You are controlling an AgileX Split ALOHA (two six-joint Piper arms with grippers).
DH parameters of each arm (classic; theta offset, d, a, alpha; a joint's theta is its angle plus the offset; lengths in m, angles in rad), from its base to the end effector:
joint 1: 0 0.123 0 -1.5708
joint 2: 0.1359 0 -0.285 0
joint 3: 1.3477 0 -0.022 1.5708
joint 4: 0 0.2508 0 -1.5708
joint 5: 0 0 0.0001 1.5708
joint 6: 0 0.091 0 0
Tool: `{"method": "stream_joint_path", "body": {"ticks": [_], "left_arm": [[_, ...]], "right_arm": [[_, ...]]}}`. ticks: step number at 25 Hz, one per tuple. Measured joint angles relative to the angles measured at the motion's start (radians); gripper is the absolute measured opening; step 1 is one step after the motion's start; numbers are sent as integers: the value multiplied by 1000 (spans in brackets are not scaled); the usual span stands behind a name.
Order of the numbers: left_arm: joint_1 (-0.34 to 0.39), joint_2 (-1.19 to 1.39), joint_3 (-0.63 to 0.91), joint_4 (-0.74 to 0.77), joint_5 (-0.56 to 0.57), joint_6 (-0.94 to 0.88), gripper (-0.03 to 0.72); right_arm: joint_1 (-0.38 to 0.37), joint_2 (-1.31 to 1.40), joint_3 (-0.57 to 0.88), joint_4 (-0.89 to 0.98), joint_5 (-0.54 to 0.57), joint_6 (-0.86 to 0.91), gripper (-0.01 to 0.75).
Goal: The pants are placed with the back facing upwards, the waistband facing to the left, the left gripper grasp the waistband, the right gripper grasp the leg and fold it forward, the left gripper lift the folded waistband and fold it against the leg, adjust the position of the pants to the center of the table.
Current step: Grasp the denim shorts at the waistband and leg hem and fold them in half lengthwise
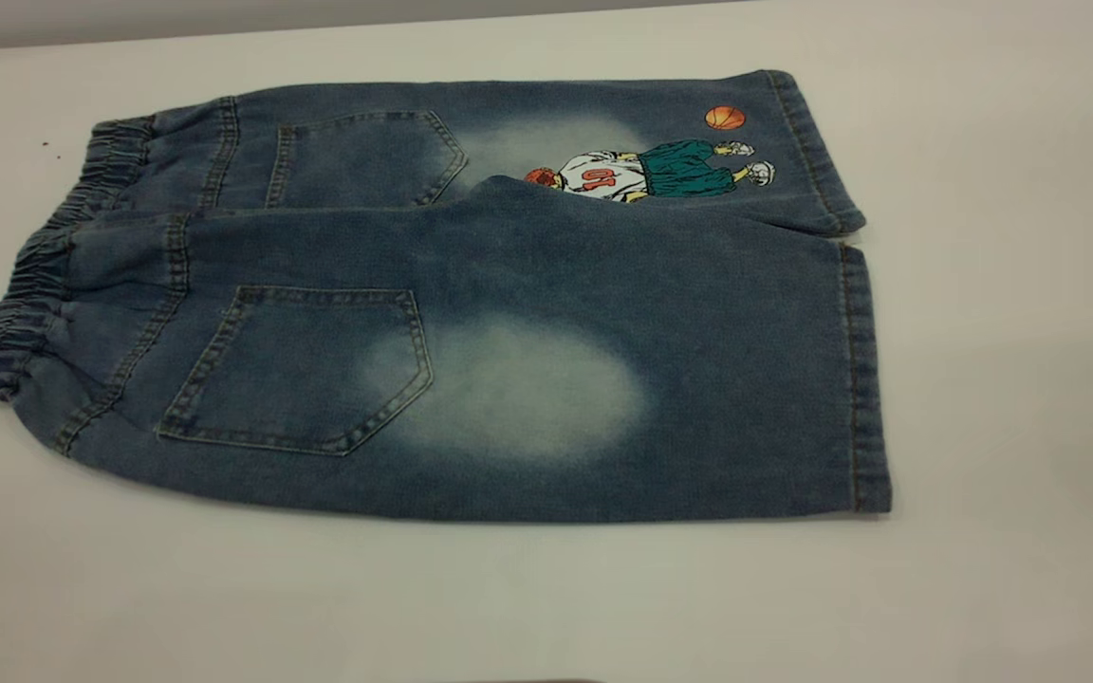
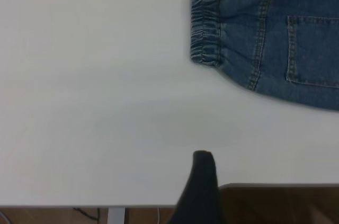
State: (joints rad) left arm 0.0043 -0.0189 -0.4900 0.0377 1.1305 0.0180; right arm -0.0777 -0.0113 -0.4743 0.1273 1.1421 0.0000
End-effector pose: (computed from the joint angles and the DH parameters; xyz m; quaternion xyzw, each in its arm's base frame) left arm -0.0096 0.0031 0.2689 0.0045 0.8685 0.0243 0.4950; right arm -0.0069 0.0111 0.2643 0.0294 0.8750 0.0448 0.4812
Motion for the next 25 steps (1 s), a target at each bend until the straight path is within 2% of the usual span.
{"method": "stream_joint_path", "body": {"ticks": [25], "left_arm": [[0,0,0,0,0,0,584]], "right_arm": [[0,0,0,0,0,0,549]]}}
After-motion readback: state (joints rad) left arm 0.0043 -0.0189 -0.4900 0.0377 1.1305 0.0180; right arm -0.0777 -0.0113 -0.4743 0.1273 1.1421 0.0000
